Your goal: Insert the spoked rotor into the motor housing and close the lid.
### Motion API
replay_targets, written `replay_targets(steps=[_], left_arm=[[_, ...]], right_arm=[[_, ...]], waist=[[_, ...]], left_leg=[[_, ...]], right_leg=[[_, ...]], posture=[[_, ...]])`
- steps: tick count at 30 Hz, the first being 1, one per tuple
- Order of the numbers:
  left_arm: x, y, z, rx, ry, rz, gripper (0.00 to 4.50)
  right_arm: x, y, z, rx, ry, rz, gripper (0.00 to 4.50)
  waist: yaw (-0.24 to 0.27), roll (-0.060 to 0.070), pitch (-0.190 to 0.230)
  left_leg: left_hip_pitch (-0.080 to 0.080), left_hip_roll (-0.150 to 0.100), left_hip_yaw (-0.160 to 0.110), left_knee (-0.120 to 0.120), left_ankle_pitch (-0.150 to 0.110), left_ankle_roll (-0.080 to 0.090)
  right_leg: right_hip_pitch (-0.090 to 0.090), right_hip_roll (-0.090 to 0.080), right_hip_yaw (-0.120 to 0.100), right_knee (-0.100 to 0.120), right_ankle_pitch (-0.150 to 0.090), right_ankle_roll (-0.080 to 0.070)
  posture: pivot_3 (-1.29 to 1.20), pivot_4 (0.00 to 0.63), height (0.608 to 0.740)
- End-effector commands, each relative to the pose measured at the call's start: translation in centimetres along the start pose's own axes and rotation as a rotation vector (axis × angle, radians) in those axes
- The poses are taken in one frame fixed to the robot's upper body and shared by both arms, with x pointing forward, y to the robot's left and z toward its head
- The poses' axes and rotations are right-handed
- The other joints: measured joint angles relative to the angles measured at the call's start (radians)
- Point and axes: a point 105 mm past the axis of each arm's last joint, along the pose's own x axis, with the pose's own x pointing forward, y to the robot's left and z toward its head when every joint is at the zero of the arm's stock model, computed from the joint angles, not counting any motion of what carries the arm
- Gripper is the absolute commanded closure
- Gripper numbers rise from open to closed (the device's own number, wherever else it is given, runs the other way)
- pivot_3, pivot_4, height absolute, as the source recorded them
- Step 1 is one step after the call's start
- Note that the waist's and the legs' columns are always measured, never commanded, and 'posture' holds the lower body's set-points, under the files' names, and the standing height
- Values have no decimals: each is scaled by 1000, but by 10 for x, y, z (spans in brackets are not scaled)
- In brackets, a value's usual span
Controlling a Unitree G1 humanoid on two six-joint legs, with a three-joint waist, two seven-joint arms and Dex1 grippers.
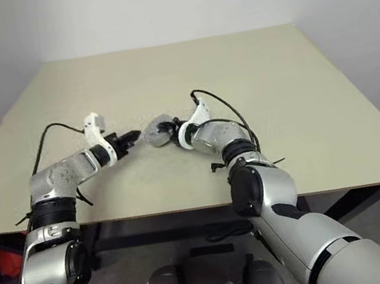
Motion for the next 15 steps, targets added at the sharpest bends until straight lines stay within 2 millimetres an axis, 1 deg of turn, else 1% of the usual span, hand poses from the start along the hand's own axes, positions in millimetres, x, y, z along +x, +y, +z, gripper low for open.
replay_targets(steps=[1,4,7,10,11,15], left_arm=[[-14,5,37,-63,-189,2,4500],[-22,12,47,-132,-255,12,4500],[-29,21,50,-204,-296,20,4500],[-33,24,48,-252,-310,11,3948],[-33,22,47,-266,-312,-3,3666],[-34,14,47,-306,-323,-63,2304]], right_arm=[[-3,53,22,64,-75,164,2495],[-5,73,21,92,-47,241,2495],[-10,92,17,78,11,307,2495],[-16,104,9,38,89,344,2495],[-18,105,7,29,102,347,2495],[-20,104,6,13,114,337,2495]], waist=[[-2,0,0],[-6,0,0],[-7,0,0],[-3,0,0],[-1,0,0],[16,0,0]], left_leg=[[-2,0,0,1,0,1],[-5,0,0,1,-1,2],[-6,0,-1,1,-2,3],[-8,0,-3,1,-2,4],[-9,0,-4,2,-2,3],[-11,0,-6,4,-2,3]], right_leg=[[-2,0,0,0,2,2],[-4,0,-1,0,2,3],[-5,0,-2,0,2,3],[-5,0,-4,-1,2,3],[-5,0,-4,-1,2,3],[-4,0,-7,0,2,3]], posture=[[0,0,740],[0,0,740],[0,0,740],[0,0,740],[0,0,740],[0,0,740]])
